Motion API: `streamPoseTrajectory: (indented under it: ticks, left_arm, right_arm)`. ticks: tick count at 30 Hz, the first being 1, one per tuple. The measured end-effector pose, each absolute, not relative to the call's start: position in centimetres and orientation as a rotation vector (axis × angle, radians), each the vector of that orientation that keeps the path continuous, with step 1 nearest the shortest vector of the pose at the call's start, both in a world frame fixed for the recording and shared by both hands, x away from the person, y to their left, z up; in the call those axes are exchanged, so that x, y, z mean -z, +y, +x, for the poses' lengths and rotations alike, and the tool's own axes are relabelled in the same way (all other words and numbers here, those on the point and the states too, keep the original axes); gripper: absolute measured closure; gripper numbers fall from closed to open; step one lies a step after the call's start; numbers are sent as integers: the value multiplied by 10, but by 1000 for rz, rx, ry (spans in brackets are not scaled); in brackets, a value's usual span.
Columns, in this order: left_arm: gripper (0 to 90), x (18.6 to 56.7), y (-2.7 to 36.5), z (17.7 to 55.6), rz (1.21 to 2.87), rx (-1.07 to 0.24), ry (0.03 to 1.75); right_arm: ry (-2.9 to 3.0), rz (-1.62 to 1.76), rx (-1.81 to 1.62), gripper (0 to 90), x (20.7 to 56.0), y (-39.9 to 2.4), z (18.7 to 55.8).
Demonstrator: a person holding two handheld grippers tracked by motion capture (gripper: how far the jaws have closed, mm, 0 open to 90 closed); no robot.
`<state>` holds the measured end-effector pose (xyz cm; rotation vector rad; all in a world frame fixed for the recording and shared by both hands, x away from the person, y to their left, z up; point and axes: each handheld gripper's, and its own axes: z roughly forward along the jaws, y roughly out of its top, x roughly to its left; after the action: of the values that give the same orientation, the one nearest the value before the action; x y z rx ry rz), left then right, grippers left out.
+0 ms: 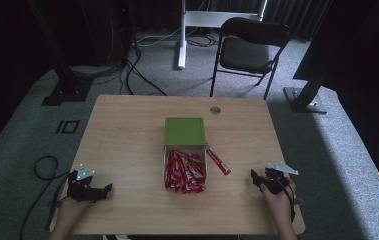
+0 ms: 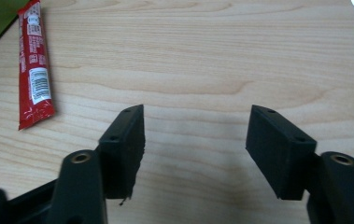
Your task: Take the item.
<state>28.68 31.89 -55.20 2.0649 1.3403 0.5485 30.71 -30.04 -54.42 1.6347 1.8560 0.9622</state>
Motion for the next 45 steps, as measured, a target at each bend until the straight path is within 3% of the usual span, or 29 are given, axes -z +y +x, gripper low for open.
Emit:
streamPoseTrajectory:
  ticks: [4, 5, 6, 45]
  left_arm:
    - [7, 552, 319, 287, 2065, -549, 1340]
    - [7, 552, 319, 287, 2065, -548, 1340]
    - [7, 552, 319, 287, 2065, -549, 1340]
    - [7, 552, 319, 287, 2066, -549, 1340]
  right_arm:
    - [1843, 1637, -950, 311, 545, -303, 304]
    - [1827, 1677, -949, 230, 546, -306, 303]
    - [1808, 1698, -947, 211, 547, -308, 303]
    - [1742, 1757, -771, 125, 558, -310, 294]
